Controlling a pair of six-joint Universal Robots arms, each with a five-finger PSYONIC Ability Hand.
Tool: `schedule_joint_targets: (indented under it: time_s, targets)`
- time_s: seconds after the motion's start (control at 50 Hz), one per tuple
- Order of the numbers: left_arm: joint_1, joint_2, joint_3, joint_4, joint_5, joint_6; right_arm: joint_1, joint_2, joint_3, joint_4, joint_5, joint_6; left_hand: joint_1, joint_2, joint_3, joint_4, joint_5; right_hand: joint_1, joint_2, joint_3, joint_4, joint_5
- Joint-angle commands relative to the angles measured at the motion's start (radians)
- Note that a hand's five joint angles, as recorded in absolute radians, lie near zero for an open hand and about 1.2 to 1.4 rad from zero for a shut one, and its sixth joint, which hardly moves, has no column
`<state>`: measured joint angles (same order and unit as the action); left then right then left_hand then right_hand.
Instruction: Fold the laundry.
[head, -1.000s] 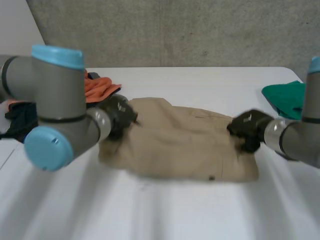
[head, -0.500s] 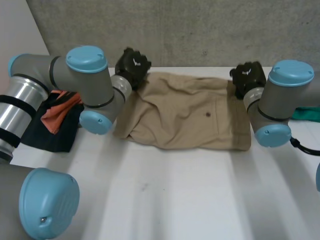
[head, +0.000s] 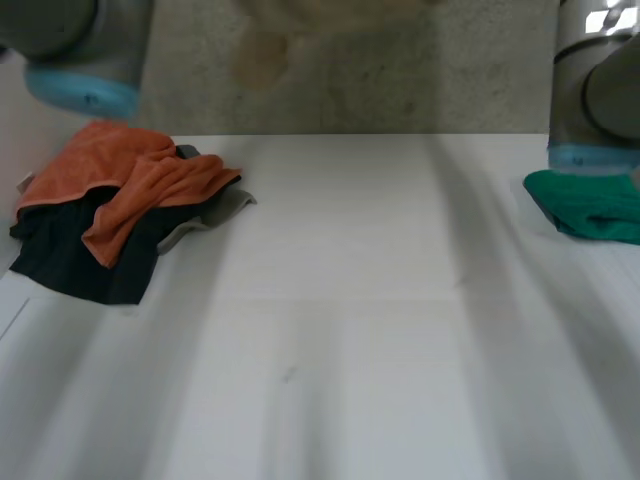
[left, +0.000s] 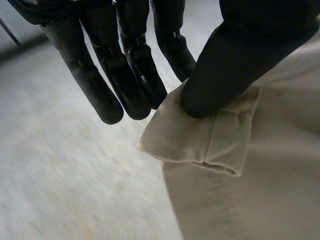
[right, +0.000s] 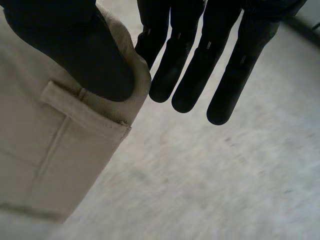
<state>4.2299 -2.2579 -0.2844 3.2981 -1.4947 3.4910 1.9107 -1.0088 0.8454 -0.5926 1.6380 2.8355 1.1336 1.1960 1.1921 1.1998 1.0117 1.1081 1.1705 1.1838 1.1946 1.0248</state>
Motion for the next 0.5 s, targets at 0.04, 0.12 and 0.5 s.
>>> schedule_joint_targets:
  time_s: [0.04,0.12,0.5]
  targets:
    - [0.028,-0.015,-0.341,0.001,0.007,0.005,0.007,0.073,0.086,0.126,-0.017,-0.011,0.263,0.200,0.204,0.196,0.210,0.288,0.226,0.212,0.202,0.197]
    - [0.050,-0.034,-0.522,0.006,0.008,0.010,0.005,0.128,0.167,0.181,-0.036,-0.028,0.263,0.200,0.204,0.196,0.210,0.288,0.226,0.212,0.202,0.197]
    - [-0.013,0.150,-1.039,-0.322,0.080,0.243,-0.036,0.035,0.475,0.674,-0.127,-0.241,0.263,0.200,0.204,0.196,0.210,0.288,0.226,0.212,0.202,0.197]
